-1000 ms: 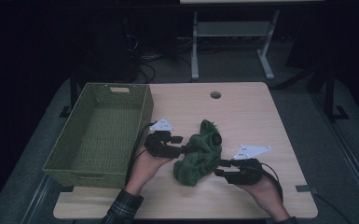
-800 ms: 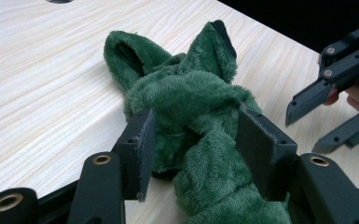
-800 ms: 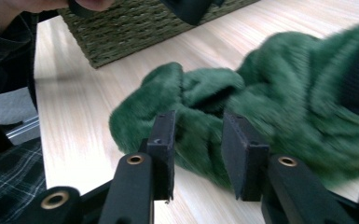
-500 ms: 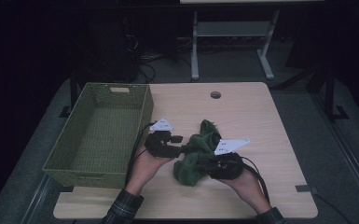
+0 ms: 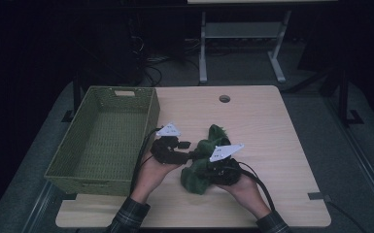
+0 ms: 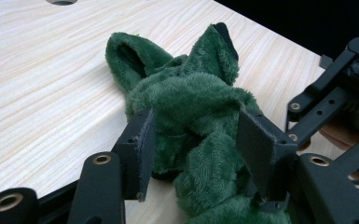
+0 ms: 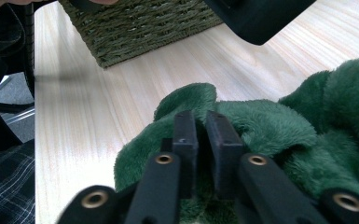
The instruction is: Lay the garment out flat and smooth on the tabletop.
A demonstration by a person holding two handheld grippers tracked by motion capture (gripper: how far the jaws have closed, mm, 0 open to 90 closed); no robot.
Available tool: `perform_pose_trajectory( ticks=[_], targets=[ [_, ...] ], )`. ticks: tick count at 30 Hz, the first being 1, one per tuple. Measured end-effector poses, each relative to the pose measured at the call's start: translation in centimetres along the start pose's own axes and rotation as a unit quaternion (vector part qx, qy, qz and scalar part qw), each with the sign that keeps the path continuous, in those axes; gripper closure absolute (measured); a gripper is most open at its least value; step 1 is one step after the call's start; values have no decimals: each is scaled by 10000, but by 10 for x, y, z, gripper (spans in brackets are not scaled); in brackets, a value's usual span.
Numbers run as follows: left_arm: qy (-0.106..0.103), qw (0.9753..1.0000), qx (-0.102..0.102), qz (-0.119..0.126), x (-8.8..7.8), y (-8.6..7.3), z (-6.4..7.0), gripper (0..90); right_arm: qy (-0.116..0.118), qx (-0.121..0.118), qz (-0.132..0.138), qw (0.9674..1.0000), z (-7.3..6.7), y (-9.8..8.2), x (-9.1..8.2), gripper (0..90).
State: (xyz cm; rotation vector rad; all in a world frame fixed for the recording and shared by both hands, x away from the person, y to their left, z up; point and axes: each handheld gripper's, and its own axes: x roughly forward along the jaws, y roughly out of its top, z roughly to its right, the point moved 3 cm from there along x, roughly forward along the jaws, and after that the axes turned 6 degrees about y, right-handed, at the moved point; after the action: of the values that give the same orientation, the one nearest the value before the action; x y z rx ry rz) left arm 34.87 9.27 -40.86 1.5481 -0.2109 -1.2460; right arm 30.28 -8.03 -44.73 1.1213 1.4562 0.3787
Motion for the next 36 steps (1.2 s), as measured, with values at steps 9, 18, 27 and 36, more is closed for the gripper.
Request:
perform_pose_trajectory(
  ticks=[9,18,27,36],
  targets=[
    [30,10000,-44,3,-2,-1,-1,465,-283,-55,345,9990,2,-10,-39,842],
    [-20,10000,3,-90,4,-3,4,466,-616,194,376,9972,15,-43,-69,827],
    [-45,9999,-2,-163,8,-5,7,466,-1232,592,75,9906,36,-81,-93,806],
    [-187,9993,139,-308,18,-8,18,466,-1520,844,76,9847,45,-101,-117,751]
  ],
)
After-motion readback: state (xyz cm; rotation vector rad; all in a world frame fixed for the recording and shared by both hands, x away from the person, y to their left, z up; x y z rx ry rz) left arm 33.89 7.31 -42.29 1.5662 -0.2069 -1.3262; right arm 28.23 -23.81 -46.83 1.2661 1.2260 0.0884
